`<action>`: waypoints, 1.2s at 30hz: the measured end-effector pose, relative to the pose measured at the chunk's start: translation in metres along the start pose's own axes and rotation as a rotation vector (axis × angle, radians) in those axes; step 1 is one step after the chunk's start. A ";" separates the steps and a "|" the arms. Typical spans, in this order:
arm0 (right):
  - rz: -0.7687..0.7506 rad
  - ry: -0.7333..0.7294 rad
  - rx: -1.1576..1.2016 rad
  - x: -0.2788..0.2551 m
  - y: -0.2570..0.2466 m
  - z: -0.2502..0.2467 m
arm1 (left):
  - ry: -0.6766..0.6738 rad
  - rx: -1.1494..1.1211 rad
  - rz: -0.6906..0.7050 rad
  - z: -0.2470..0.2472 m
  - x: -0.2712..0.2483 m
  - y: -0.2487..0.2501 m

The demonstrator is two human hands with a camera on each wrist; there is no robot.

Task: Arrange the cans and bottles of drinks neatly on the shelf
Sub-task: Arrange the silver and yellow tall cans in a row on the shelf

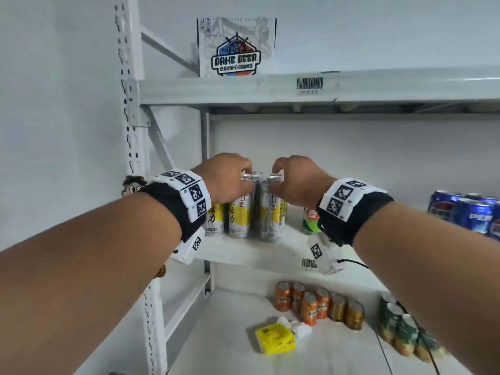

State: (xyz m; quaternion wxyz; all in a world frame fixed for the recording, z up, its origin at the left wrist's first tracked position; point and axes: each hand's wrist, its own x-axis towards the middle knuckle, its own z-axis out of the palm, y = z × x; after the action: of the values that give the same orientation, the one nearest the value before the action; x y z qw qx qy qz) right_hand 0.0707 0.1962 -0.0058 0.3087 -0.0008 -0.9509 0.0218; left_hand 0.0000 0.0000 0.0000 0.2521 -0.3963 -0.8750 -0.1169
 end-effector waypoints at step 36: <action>0.375 0.319 0.392 -0.205 0.150 -0.112 | -0.251 -0.950 0.241 0.101 0.027 0.278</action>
State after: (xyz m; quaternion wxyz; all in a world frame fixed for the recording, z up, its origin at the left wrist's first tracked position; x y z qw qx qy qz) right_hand 0.3007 0.3478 -0.0425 0.4388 -0.1201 -0.8514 0.2610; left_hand 0.1586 0.2410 -0.0693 -0.0515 -0.5764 -0.6970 -0.4235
